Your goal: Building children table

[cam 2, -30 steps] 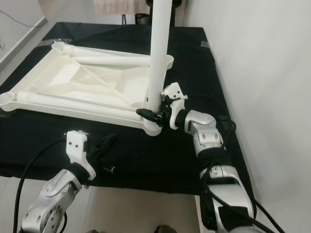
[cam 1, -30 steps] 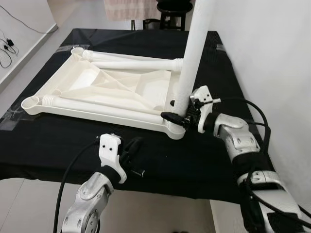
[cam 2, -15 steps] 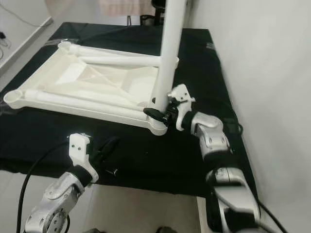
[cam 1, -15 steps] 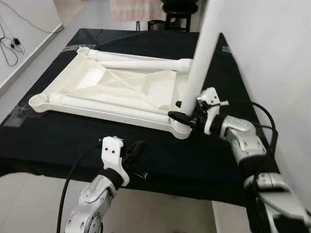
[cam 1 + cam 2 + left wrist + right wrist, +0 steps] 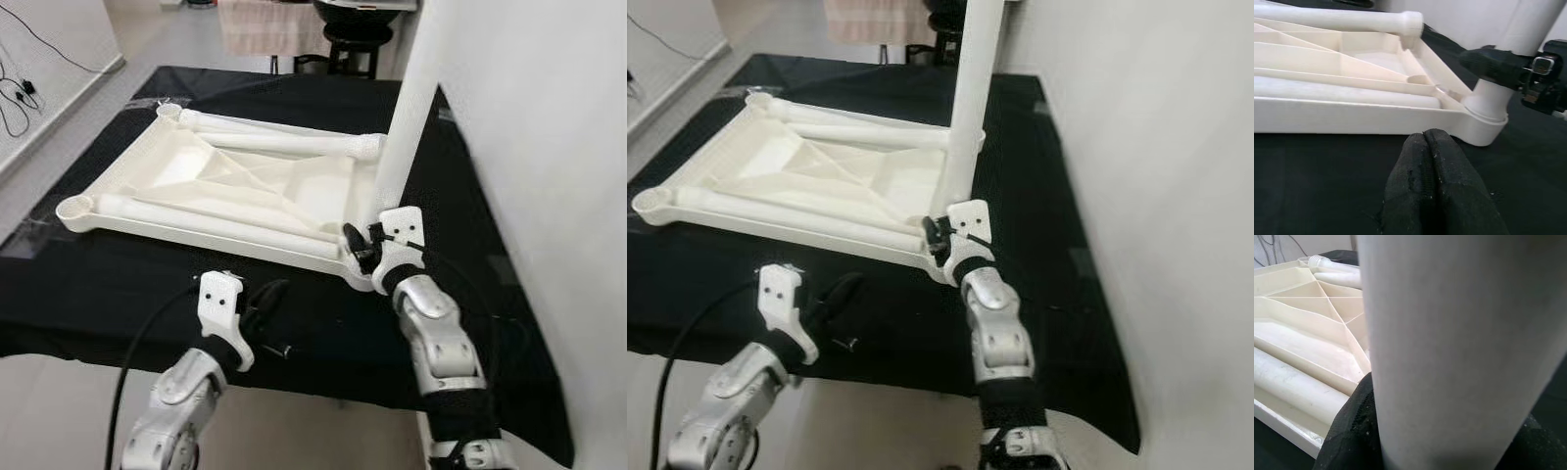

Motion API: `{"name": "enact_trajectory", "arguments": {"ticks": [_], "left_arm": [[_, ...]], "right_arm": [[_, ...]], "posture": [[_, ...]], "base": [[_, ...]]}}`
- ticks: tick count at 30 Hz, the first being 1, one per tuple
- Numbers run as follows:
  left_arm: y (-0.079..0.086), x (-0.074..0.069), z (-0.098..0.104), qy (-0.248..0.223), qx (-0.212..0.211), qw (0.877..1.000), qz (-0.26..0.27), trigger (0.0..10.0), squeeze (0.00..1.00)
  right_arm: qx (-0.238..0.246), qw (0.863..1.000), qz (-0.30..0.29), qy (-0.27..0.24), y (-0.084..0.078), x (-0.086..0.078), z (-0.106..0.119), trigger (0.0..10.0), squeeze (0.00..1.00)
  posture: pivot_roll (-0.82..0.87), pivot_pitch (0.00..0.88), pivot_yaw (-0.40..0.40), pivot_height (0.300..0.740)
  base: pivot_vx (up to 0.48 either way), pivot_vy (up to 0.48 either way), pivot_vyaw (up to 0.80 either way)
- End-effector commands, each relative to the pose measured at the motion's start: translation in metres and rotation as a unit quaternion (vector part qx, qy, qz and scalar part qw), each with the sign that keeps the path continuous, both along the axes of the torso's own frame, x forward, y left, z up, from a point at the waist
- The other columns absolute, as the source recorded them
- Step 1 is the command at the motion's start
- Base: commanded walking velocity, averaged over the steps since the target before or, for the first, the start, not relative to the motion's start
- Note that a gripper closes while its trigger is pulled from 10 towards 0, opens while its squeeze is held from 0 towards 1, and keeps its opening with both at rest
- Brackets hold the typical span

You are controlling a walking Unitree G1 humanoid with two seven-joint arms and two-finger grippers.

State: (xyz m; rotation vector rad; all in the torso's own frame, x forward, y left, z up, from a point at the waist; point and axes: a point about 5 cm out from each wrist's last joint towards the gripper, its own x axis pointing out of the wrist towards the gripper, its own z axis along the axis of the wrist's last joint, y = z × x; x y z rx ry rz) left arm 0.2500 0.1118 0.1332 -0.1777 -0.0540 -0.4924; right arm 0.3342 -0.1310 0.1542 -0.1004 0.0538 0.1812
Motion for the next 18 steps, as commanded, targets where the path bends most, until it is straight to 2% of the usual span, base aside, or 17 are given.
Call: {"name": "enact_trajectory", "arguments": {"ticks": [1,2,3,4,5,6,8,9,11,14,18], "left_arm": [[0.001,0.0,-0.005,0.009,0.007,1.0,0.002,10.0,0.0],[0.001,0.001,-0.005,0.011,0.007,1.0,-0.001,10.0,0.0],[0.001,0.001,-0.005,0.011,0.007,1.0,-0.001,10.0,0.0],[0.001,0.001,-0.005,0.012,0.006,1.0,-0.003,10.0,0.0],[0.001,0.001,-0.005,0.012,0.006,1.0,-0.005,10.0,0.0],[0.001,0.001,-0.005,0.012,0.006,1.0,-0.005,10.0,0.0],[0.001,0.001,-0.005,0.013,0.006,1.0,-0.006,10.0,0.0],[0.001,0.001,-0.005,0.013,0.006,1.0,-0.006,10.0,0.0],[0.001,0.001,-0.005,0.013,0.005,1.0,-0.007,10.0,0.0],[0.001,0.001,-0.005,0.013,0.005,1.0,-0.007,10.0,0.0],[0.001,0.001,-0.005,0.013,0.004,1.0,-0.008,10.0,0.0]], "right_arm": [[-0.045,0.994,-0.084,0.054,-0.032,-0.006,-0.021,10.0,0.0],[-0.051,0.992,-0.105,0.049,-0.043,-0.009,-0.017,10.0,0.88],[-0.051,0.992,-0.105,0.049,-0.043,-0.009,-0.017,10.0,0.88],[-0.054,0.991,-0.111,0.047,-0.054,-0.011,-0.013,10.0,1.0],[-0.061,0.989,-0.123,0.045,-0.063,-0.013,-0.011,10.0,1.0],[-0.061,0.989,-0.123,0.045,-0.063,-0.013,-0.011,10.0,1.0],[-0.075,0.984,-0.157,0.049,-0.082,-0.017,-0.011,10.0,1.0],[-0.075,0.984,-0.157,0.049,-0.082,-0.017,-0.011,10.0,1.0],[-0.083,0.976,-0.193,0.057,-0.098,-0.023,-0.014,10.0,1.0],[-0.082,0.971,-0.216,0.065,-0.105,-0.029,-0.016,10.0,1.0],[-0.075,0.97,-0.218,0.072,-0.103,-0.032,-0.017,10.0,0.99]], "posture": [[0.08,0.109,-0.036,0.74],[0.08,0.109,-0.035,0.74],[0.08,0.109,-0.035,0.74],[0.08,0.109,-0.035,0.74],[0.07,0.111,-0.03,0.74],[0.07,0.111,-0.03,0.74],[0.06,0.116,-0.024,0.74],[0.06,0.116,-0.024,0.74],[0.06,0.116,-0.024,0.74],[0.05,0.123,-0.02,0.74],[0.05,0.124,-0.023,0.74]], "base": [[0.0,0.0,0.0],[0.0,0.0,0.0],[0.0,0.0,0.0],[0.0,0.0,0.0],[0.0,0.0,0.0],[0.0,0.0,0.0],[0.0,0.0,0.0],[0.0,0.0,0.0],[0.0,0.0,0.0],[0.0,0.0,0.0],[0.0,0.0,0.0]]}}
